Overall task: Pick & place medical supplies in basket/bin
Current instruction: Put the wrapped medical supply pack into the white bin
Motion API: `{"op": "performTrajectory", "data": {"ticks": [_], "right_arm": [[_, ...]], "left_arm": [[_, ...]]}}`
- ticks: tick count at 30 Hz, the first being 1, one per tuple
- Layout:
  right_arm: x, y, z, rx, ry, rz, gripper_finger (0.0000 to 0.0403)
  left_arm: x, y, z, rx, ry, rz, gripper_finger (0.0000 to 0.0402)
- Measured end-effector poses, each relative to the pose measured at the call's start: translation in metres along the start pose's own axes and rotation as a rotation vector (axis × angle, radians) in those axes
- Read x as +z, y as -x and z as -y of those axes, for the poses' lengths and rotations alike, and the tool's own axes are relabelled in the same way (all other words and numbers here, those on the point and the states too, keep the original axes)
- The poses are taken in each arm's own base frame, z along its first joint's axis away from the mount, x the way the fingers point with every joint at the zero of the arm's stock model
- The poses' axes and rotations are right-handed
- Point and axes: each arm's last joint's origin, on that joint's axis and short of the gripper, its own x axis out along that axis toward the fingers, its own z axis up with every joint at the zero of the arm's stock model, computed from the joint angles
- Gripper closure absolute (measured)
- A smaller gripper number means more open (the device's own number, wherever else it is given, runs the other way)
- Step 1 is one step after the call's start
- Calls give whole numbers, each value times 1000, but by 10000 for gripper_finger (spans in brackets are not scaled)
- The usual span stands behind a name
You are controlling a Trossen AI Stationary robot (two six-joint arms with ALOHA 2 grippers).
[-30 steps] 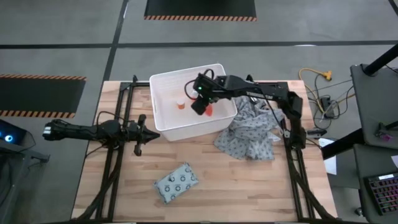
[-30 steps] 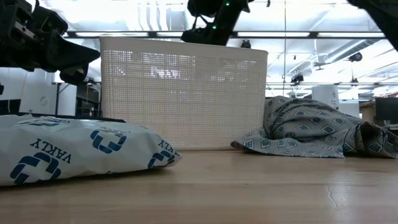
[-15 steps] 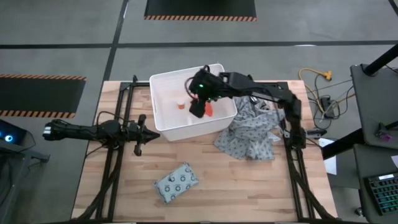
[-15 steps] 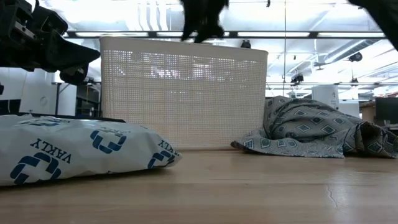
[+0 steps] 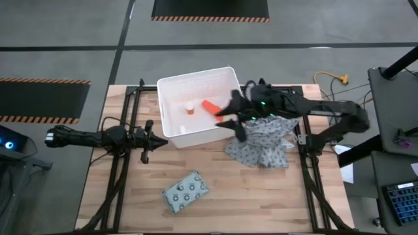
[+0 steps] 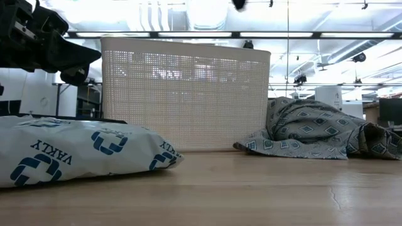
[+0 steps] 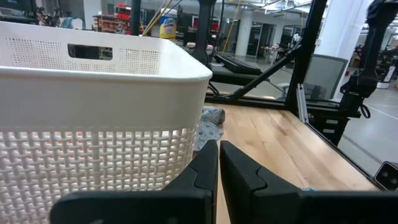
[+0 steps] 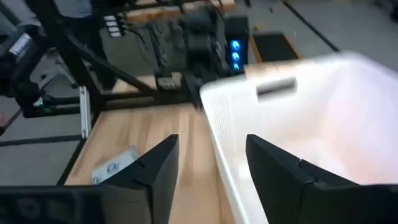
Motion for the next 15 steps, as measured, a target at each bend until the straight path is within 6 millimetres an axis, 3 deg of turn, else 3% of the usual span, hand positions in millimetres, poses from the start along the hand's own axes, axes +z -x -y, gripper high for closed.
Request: {"op": "performTrajectory", "data": {"ticks": [3, 10, 15], "right_arm": [[-27, 28, -3, -3, -52, 42, 240], [-72, 94, -7, 10, -34, 321, 272], [-117, 125, -7, -3, -10, 379, 293]], "left_arm": [[0, 0, 0, 0, 0, 0, 402], [0, 0, 0, 0, 0, 0, 402], [0, 0, 0, 0, 0, -2, 402]]}}
